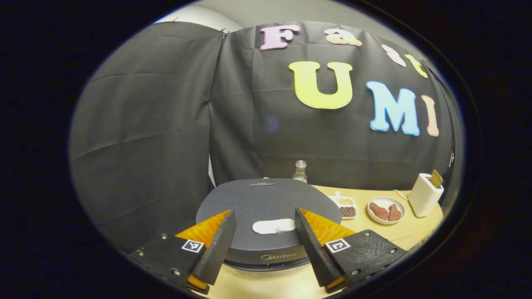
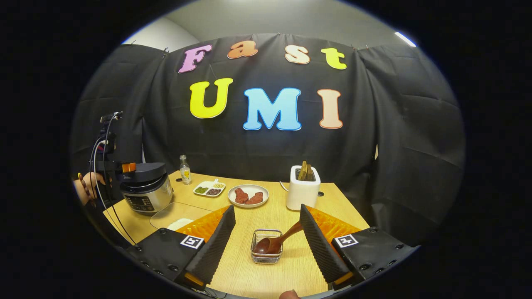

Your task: Close the left gripper, press the button to open the rice cooker; take a wooden spoon from the chopstick holder with the right hand, scoop a spoonful of rice and pour it into the rice cooker, then put the wooden spoon back into the chopstick holder.

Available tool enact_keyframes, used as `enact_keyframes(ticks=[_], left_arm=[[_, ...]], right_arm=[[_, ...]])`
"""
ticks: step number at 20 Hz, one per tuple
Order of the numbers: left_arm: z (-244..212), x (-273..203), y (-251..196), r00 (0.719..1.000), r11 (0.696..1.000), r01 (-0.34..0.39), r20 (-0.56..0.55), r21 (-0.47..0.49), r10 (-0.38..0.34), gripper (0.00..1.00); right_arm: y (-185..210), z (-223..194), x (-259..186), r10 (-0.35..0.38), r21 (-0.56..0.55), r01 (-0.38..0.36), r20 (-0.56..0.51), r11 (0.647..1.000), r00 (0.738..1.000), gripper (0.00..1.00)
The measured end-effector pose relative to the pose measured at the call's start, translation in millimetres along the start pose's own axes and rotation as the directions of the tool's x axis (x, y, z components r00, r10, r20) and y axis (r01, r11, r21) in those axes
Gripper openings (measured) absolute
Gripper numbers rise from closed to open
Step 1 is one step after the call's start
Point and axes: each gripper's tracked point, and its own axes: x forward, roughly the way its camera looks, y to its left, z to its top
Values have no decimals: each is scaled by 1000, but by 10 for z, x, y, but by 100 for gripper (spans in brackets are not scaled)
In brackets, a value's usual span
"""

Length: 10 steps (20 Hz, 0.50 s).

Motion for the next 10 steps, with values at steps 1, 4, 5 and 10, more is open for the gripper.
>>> enact_keyframes(ticks=[1, 4, 5, 10], left_arm=[[-39, 13, -11, 1000, 1000, -1, -7, 0, 1, 90], [-272, 45, -21, 999, 1000, -6, -46, -3, 5, 89], [-284, 29, -13, 999, 1000, -9, -35, 10, 9, 89], [-386, 37, -22, 1000, 999, -21, -20, -29, 20, 92]], right_arm=[[12, -2, 3, -1, 2, 1, -2, 1000, 1000, 98], [48, -8, 9, 1, -2, -1, -7, 1000, 1000, 98], [53, -6, 9, 1, -5, -1, -9, 1000, 1000, 98], [93, -13, 30, -3, -10, 3, -15, 1000, 1000, 98]])
